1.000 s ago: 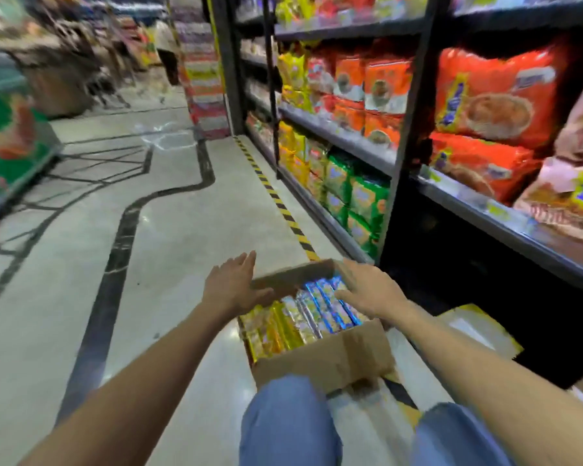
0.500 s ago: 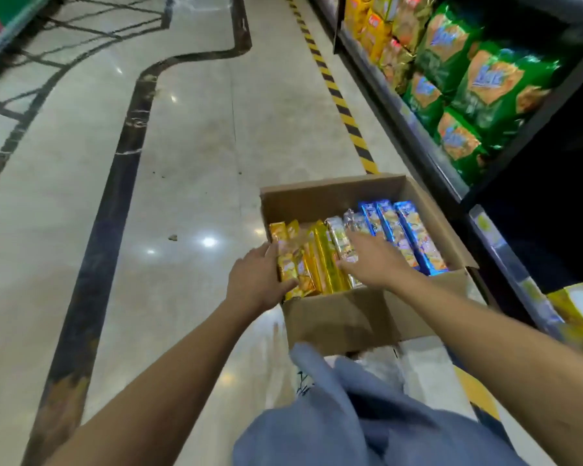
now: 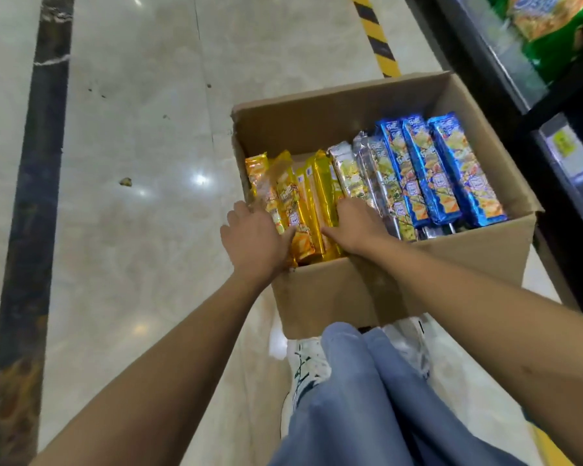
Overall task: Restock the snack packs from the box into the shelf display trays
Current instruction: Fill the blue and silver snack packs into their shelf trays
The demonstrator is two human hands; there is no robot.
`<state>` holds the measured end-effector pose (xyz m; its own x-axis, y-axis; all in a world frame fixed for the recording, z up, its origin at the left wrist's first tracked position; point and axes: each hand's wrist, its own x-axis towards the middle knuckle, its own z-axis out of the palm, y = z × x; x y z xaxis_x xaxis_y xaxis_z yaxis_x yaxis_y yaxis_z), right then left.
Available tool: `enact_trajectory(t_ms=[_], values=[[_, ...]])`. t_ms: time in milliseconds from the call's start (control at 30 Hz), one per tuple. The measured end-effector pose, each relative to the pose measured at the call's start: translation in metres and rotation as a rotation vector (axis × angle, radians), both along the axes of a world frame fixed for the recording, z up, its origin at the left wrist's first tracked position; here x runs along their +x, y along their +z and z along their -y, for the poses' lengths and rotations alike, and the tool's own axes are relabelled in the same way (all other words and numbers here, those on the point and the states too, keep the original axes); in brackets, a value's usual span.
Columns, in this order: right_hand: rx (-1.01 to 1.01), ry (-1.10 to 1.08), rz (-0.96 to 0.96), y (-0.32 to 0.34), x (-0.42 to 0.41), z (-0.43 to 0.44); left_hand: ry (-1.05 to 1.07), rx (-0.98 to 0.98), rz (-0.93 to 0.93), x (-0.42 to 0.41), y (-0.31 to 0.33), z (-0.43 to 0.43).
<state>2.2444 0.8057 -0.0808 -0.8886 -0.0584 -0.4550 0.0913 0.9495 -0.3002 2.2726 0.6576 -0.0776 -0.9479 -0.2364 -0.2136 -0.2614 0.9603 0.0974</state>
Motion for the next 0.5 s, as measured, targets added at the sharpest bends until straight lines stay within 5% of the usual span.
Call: enact_trajectory(t_ms=[300, 500], values=[[0.038, -0.159, -0.026, -0.016, -0.011, 0.013, 0.268, 0.199, 0.016, -0.007, -0.010, -0.009], [-0.283, -0.418, -0.082, -0.007, -0.006, 0.009, 0.288, 0.525, -0.157, 0.002, 0.009, 0.000]])
